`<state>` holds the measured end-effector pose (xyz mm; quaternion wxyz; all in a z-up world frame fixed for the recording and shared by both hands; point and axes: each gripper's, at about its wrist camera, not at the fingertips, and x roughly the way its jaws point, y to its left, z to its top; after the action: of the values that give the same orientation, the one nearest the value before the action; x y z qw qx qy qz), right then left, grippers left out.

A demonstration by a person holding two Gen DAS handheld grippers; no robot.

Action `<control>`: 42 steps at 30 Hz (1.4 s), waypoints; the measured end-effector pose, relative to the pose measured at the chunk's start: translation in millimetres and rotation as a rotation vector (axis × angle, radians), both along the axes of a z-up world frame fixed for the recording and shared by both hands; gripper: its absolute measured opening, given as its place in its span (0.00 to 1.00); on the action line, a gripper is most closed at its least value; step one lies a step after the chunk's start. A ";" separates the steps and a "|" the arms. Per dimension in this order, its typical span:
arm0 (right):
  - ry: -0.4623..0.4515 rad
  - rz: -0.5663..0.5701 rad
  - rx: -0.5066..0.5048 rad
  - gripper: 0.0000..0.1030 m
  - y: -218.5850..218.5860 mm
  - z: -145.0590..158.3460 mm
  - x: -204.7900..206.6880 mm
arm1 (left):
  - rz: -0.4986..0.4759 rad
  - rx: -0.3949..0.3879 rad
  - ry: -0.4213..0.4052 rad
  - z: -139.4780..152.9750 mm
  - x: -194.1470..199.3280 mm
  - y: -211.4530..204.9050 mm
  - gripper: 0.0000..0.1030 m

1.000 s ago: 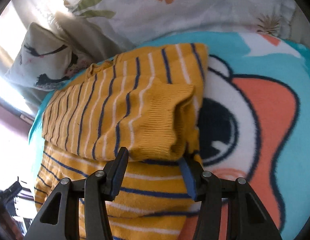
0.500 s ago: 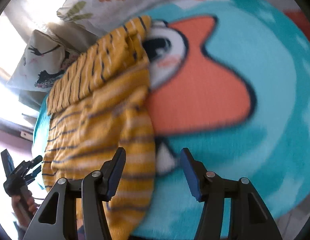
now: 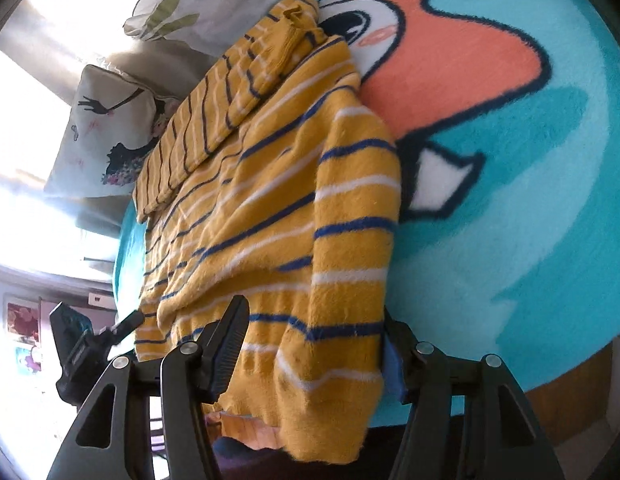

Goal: Fold small clothes
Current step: 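Grasp the sweater hem with both grippers, then lift the hem with both grippers and fold it toward the collar, then release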

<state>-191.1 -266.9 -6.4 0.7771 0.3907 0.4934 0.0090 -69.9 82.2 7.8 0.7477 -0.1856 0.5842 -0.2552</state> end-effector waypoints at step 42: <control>0.012 0.065 -0.076 0.11 -4.7 44.0 41.1 | 0.032 0.016 0.017 35.2 46.7 27.7 0.13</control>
<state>-150.0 -271.5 37.6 0.7877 0.3447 0.5104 0.0131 -23.3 109.9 43.0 0.7481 -0.1910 0.5897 -0.2369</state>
